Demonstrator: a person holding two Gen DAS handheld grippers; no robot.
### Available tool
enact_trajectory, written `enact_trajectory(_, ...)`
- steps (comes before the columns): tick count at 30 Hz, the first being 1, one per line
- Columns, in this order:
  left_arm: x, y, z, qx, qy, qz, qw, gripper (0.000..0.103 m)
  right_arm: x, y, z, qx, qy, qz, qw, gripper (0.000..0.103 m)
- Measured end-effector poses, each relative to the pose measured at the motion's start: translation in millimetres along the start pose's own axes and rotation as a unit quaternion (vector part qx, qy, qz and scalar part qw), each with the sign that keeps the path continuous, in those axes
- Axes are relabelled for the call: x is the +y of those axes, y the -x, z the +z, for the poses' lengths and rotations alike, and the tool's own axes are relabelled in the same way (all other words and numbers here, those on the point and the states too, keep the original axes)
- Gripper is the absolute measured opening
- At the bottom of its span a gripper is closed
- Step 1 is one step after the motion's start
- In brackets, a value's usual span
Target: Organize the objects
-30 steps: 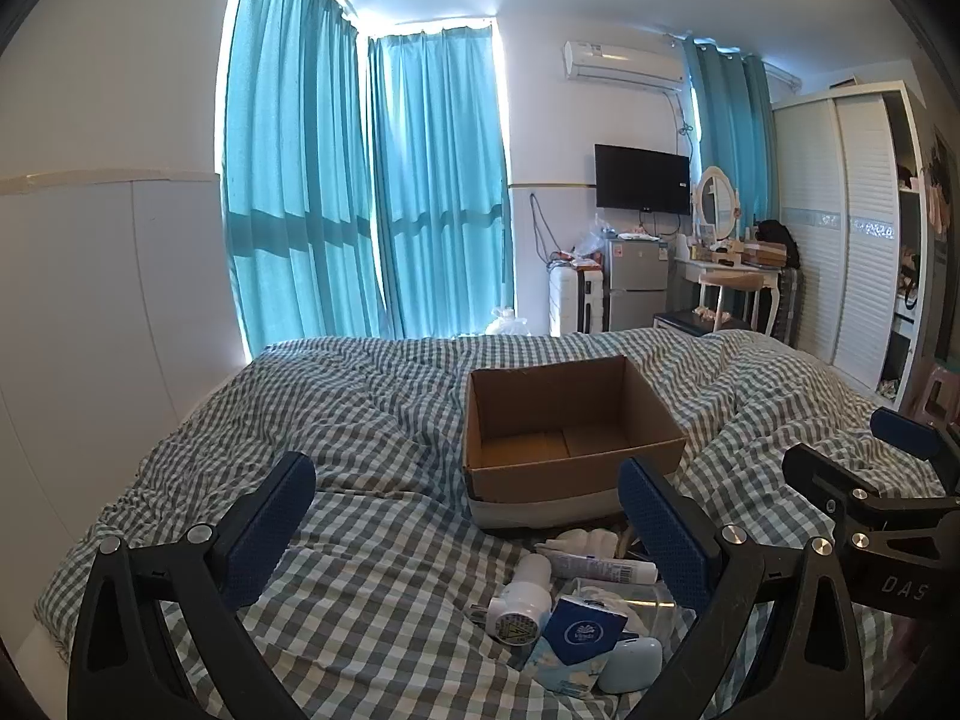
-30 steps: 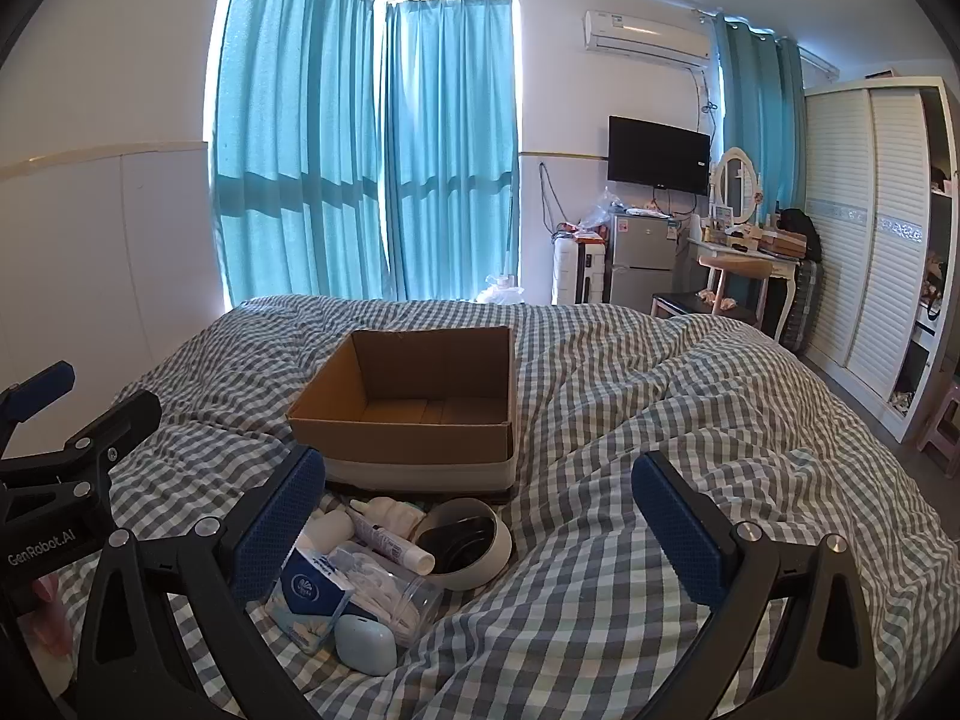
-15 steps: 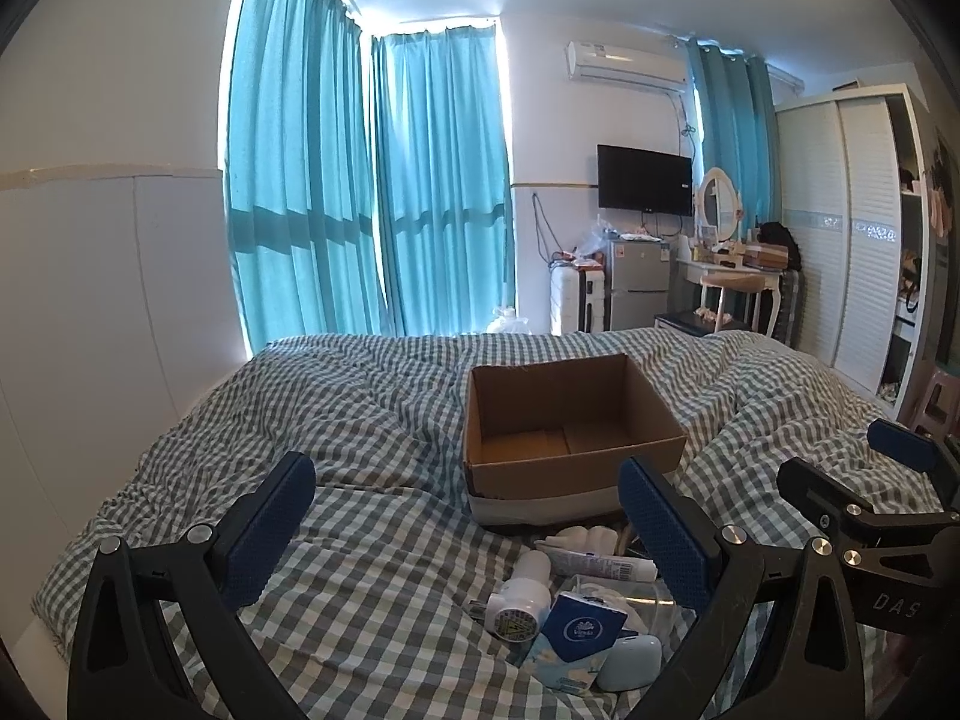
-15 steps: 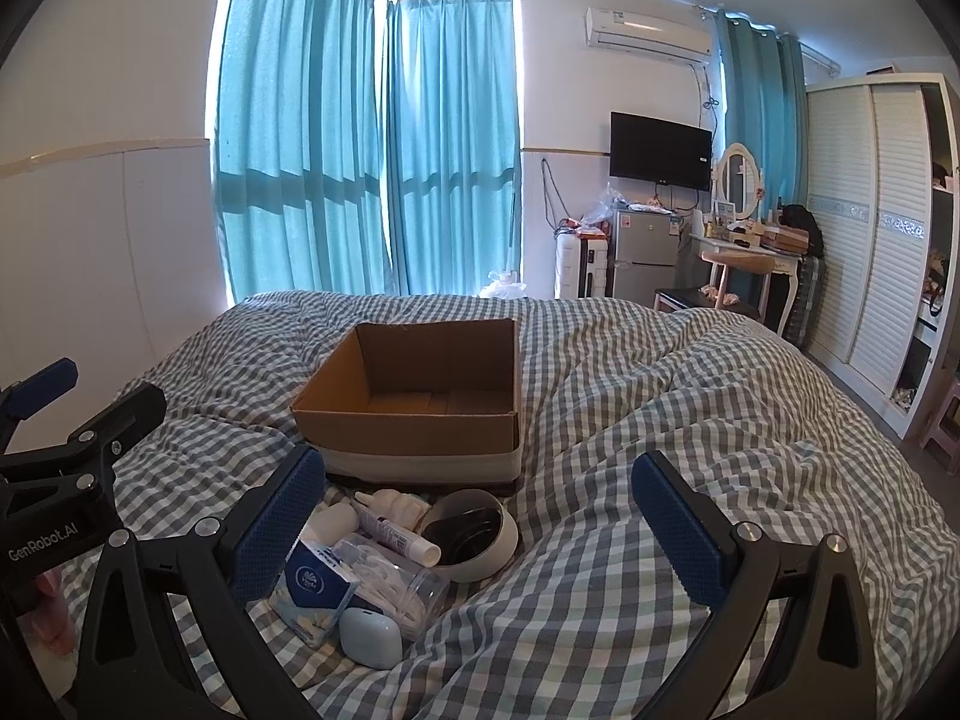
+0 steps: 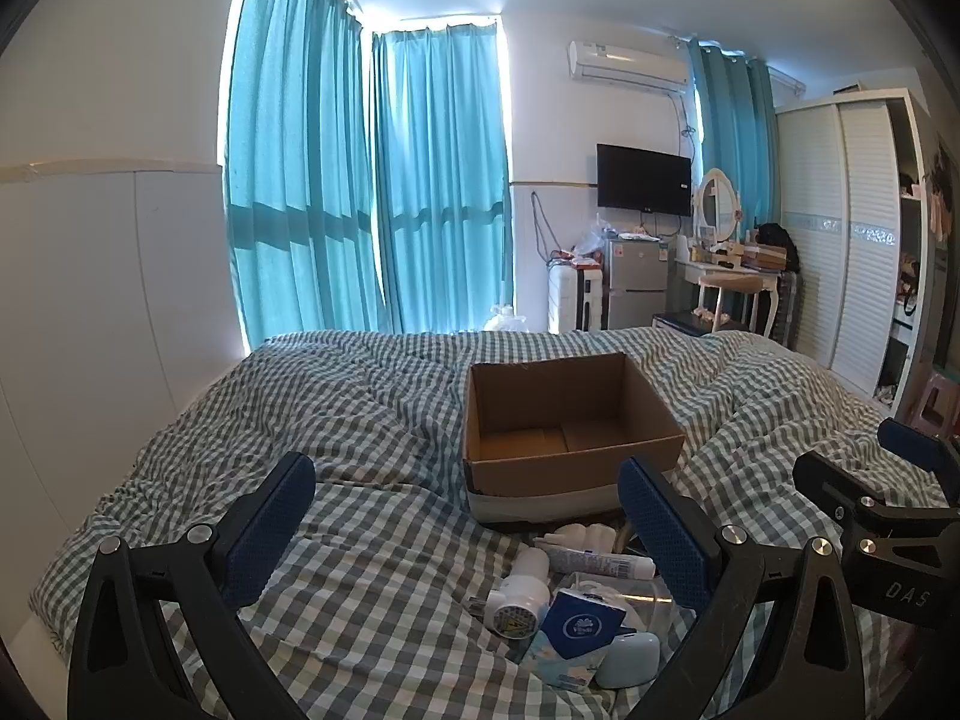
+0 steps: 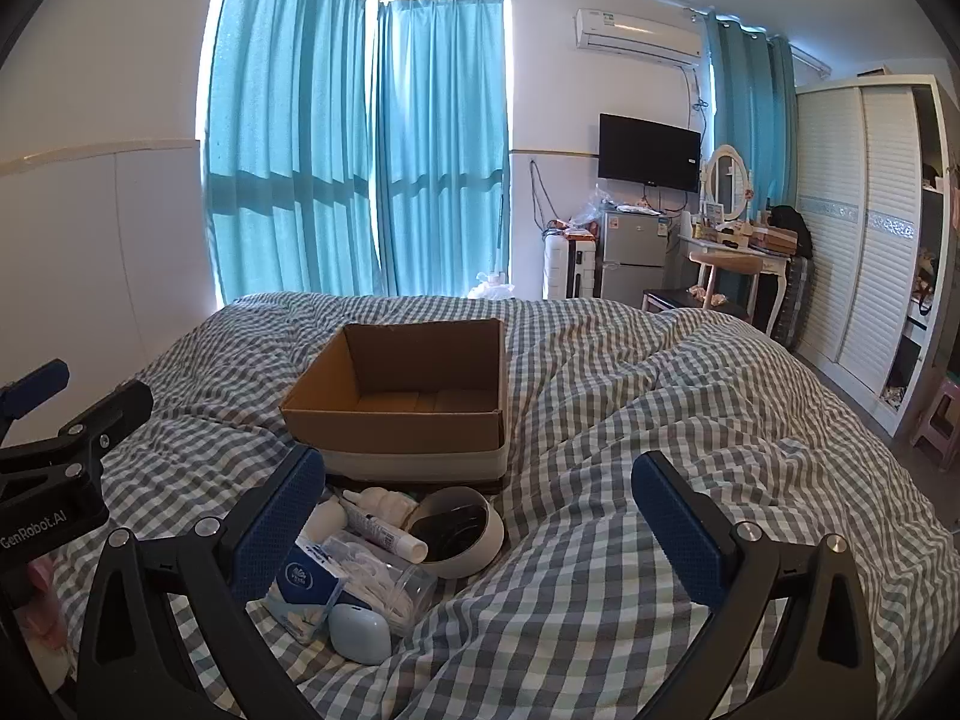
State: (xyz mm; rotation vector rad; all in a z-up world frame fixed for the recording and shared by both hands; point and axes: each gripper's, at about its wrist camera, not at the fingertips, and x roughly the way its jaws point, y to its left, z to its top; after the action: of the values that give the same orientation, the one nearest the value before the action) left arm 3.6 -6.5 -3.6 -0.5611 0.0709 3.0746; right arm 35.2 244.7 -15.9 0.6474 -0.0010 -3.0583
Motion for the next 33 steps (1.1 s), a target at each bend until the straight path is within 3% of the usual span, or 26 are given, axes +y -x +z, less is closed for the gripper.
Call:
enact_trajectory(22, 0, 0, -1, 0.002, -0.003, 0.003, 1.0, 0.103, 7, 4, 2, -0.004, 0.018, 0.004, 1.0, 0.103)
enact_trajectory(29, 0, -2, 0, -0.003, -0.006, 0.023, 0.9997, 0.103, 8, 2, 3, 0.001, 0.026, 0.015, 1.0, 0.103)
enact_trajectory(33, 4, -9, 1, 0.019, 0.016, 0.0, 0.9997, 0.103, 6, -4, 1, 0.008, 0.03, 0.019, 0.999, 0.103)
